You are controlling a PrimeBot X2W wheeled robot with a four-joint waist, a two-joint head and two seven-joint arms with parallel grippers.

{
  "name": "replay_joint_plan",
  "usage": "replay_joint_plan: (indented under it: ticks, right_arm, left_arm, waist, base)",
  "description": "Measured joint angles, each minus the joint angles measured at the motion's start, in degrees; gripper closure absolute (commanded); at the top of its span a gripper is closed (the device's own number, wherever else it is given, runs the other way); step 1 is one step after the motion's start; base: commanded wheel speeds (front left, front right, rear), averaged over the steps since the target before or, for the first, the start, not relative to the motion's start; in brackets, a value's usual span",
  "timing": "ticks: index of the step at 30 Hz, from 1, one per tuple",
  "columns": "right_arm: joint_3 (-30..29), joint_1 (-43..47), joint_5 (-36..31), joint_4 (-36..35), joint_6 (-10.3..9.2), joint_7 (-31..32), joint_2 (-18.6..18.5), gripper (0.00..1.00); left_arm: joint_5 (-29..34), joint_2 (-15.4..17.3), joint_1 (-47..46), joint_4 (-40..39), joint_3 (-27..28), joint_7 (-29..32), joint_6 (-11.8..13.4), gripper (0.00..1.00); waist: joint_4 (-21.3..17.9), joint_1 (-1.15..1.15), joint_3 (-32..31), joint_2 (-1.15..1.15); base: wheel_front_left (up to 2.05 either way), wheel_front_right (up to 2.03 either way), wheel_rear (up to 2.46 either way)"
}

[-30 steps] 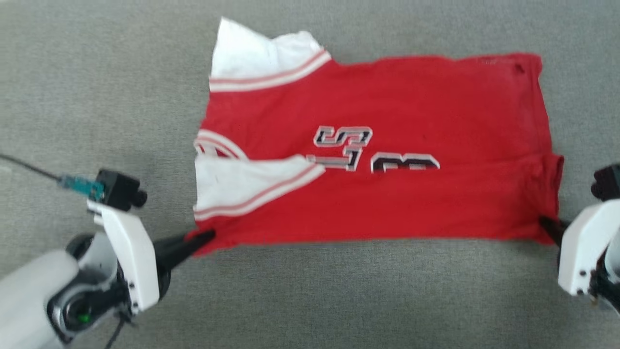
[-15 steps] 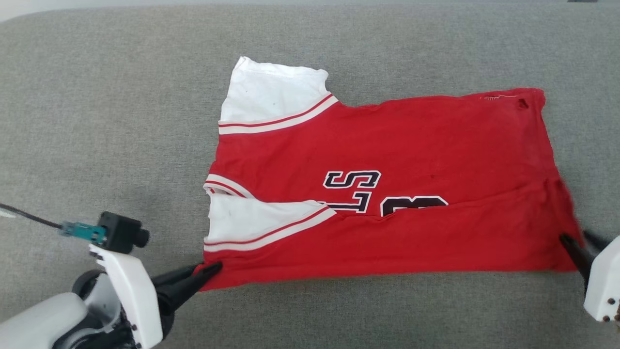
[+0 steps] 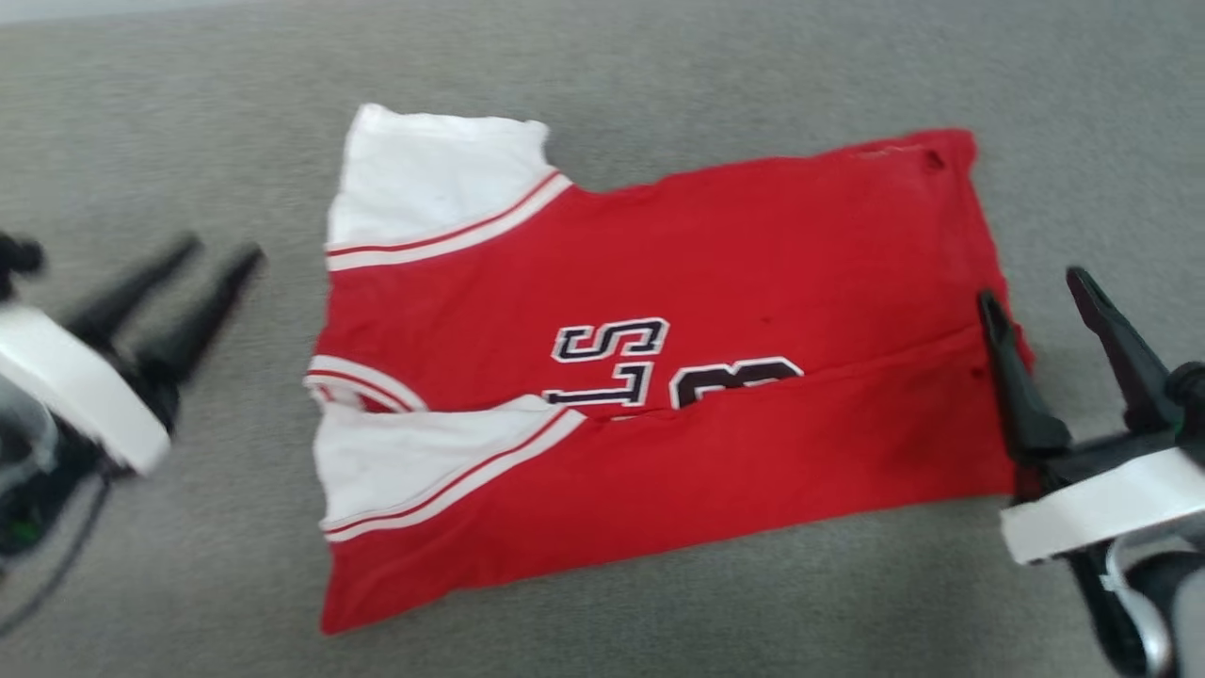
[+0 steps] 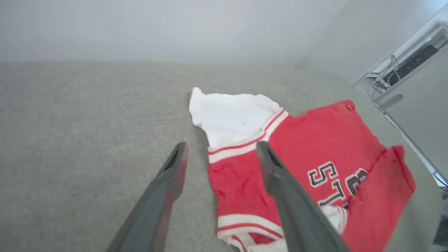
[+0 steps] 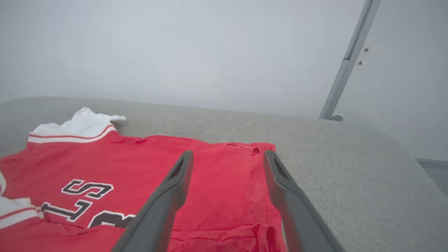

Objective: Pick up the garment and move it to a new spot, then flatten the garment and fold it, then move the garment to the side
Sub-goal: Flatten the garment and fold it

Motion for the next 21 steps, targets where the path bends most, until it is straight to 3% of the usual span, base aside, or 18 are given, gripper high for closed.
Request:
replay_joint_plan:
  ticks: [6,15,21]
  right_arm:
    - [2.57,-2.57,-2.14,3.98,0.00,-12.07,5.52,0.00]
    - [5.15,-4.03,-1.90,9.96,0.00,-18.58,8.93,0.00]
    - [6.09,-4.53,-1.36,12.06,0.00,-19.92,9.46,0.00]
  left_arm:
    - [1.31,-1.38,-10.10,7.71,2.58,2.01,0.00,0.00]
    - [1.31,-2.16,-24.73,18.29,-2.20,25.61,0.00,0.00]
    - [1.70,-2.01,-29.17,22.70,-4.89,35.22,0.00,0.00]
  waist:
    - [-4.44,0.00,3.14,0.00]
    - [-11.59,0.00,10.26,0.00]
    - [-13.98,0.00,12.30,0.00]
  base:
    - [0.00,0.00,0.00]
    - [0.00,0.00,0.00]
    - [0.00,0.00,0.00]
